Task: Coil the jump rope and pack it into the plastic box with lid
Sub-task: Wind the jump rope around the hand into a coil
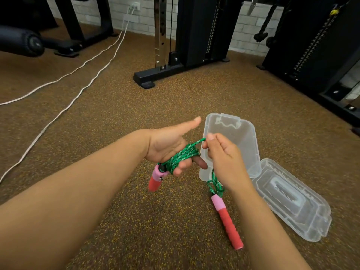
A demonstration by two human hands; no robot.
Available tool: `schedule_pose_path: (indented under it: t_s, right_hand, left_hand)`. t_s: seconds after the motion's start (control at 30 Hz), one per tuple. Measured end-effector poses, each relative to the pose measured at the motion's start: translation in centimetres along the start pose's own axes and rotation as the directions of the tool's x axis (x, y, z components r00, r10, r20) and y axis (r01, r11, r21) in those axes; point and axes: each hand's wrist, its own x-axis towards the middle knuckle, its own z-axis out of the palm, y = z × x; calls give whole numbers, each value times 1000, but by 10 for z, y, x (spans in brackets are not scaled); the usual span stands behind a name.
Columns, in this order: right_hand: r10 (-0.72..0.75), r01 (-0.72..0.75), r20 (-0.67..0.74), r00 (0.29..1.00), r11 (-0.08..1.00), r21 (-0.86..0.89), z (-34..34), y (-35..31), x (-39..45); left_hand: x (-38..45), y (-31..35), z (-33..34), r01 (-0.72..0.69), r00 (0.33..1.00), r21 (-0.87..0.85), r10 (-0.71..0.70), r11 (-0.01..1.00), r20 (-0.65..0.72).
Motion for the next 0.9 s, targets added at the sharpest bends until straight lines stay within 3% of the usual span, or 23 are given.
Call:
schedule_pose_path:
  t_s: [0.1, 0.23, 0.43, 0.63, 0.9]
  right_hand:
    - [34, -40, -63, 997, 995, -88, 8, 20, 2]
    - [99, -100, -73, 992, 995, -10, 21, 36, -2]
    - [248, -262, 111, 962, 956, 136, 24, 43, -10]
    - [271, -315, 201, 941, 921, 231, 17, 59, -18]
    - [392, -348, -108, 914, 891, 291, 16, 72, -22]
  left_hand:
    - [-3, -3, -2, -32, 999, 39, 31, 999, 33]
    - [-3, -6, -1, -65, 998, -1, 65, 998, -4]
    - [-5, -5, -13, -237, 968, -250, 209, 939, -136]
    - [-10, 1, -25, -375, 907, -379, 251, 846, -338]
    - [-14, 4, -30, -437, 870, -402, 263, 805, -418]
